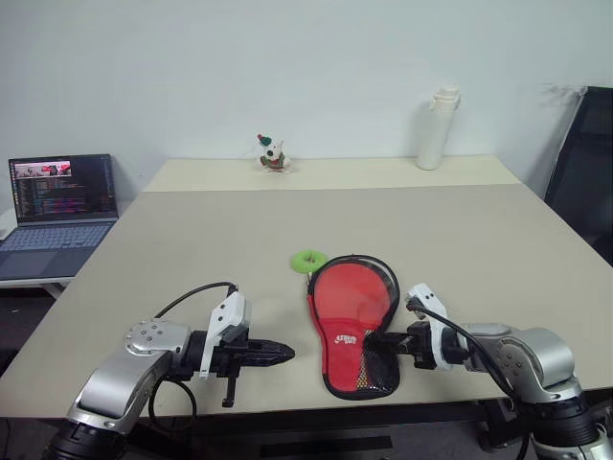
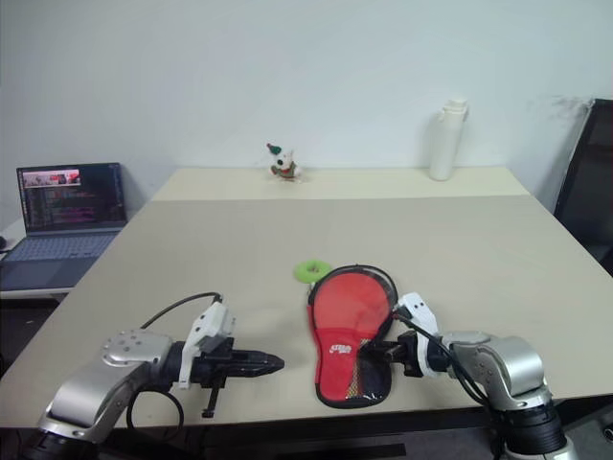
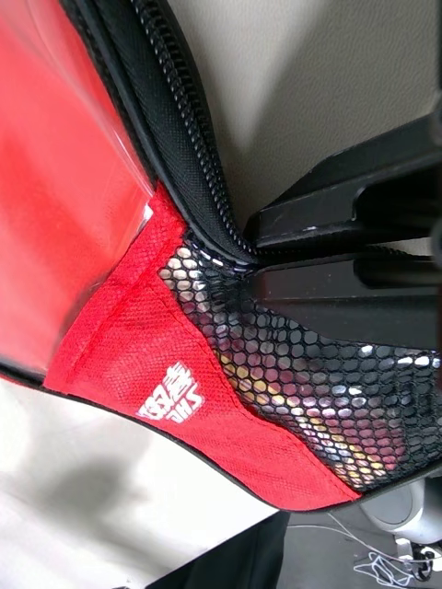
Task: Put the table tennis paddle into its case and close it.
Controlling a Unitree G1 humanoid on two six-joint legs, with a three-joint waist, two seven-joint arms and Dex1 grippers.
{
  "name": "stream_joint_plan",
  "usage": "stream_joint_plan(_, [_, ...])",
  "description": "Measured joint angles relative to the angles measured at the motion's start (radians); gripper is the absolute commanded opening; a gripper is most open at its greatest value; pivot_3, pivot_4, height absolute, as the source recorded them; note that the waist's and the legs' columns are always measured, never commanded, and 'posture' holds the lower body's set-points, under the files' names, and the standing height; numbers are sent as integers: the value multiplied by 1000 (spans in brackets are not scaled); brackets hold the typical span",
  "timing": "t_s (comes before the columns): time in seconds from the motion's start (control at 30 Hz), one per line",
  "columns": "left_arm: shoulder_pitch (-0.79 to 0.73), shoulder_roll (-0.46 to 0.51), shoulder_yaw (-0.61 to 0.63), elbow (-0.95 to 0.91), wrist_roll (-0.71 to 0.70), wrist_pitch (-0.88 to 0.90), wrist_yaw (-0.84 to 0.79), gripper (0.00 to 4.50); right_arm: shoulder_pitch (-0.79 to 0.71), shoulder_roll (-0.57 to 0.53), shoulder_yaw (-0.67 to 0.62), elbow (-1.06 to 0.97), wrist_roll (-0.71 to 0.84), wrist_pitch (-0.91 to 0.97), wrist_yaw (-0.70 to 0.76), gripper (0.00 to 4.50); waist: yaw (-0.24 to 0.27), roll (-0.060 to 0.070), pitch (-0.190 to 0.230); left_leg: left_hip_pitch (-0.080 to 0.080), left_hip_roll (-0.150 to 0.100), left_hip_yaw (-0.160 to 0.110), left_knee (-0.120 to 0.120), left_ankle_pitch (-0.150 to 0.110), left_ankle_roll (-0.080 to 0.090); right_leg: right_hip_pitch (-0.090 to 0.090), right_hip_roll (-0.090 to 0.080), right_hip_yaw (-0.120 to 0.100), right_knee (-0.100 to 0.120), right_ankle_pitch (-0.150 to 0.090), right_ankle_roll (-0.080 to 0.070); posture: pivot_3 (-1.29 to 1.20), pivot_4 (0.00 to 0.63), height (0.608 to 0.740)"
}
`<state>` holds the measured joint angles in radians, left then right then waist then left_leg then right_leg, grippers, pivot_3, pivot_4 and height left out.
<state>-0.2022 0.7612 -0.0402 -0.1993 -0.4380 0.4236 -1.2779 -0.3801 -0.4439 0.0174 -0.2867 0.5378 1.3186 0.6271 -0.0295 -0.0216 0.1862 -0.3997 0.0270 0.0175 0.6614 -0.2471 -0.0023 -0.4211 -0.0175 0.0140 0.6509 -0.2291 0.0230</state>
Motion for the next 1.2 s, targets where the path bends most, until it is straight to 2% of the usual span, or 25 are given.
stream_joint_plan(0.33, [-5, -3, -13, 0, 0, 2, 19, 0, 12, 7, -16, 0, 26, 1, -43, 18, 0, -1, 0, 0, 0, 0, 0, 0, 0, 0, 0, 0, 0, 0, 0, 0, 150, 740])
stream_joint_plan(0.43, [-10, -5, -13, 0, 0, 4, 28, 0, 15, 20, -26, 0, 29, 0, -72, 756, 0, -1, 0, 0, 0, 0, 0, 0, 0, 0, 0, 0, 0, 0, 0, 0, 150, 740])
stream_joint_plan(0.57, [-16, -19, -13, 0, -6, 15, 48, 0, 57, 5, -36, -45, 36, -21, -82, 1969, 0, -1, -1, 0, 0, 0, 0, 0, 0, 1, 0, 0, 0, 0, 0, 0, 150, 740])
stream_joint_plan(0.7, [-23, -31, -10, 1, -11, 26, 83, 0, 120, -64, -48, -131, 43, -46, -78, 3271, 10, -2, -1, 0, -1, -1, 1, 0, 0, 1, -2, -1, -1, 0, 1, 0, 150, 740])
stream_joint_plan(0.83, [-62, -76, -3, 38, -7, 29, 162, 0, 149, -77, -178, -157, 65, -48, -94, 3271, 13, -2, -1, 0, -2, 1, 1, 0, 0, 1, -2, -1, -2, 1, 3, 0, 150, 740])
stream_joint_plan(0.93, [-126, -113, 8, 93, 6, 29, 236, 0, 115, -76, -261, -171, 86, -58, -114, 3271, 11, -2, -1, 0, -1, 1, 1, 0, 0, 1, -1, -1, -2, 2, 3, 0, 150, 740])
stream_joint_plan(1.07, [-256, -162, 9, 227, 58, 26, 341, 924, 69, -76, -296, -175, 111, -67, -137, 3320, 9, -2, -1, -1, -1, 0, 1, 0, 0, 1, 0, 0, -2, 2, 3, 0, 150, 740])
stream_joint_plan(1.2, [-419, -212, 1, 436, 152, -23, 419, 2365, 35, -56, -282, -182, 128, -67, -153, 3320, 7, -2, -1, -1, -2, 1, 1, 0, 0, 1, 0, -1, -2, 2, 3, 0, 150, 740])
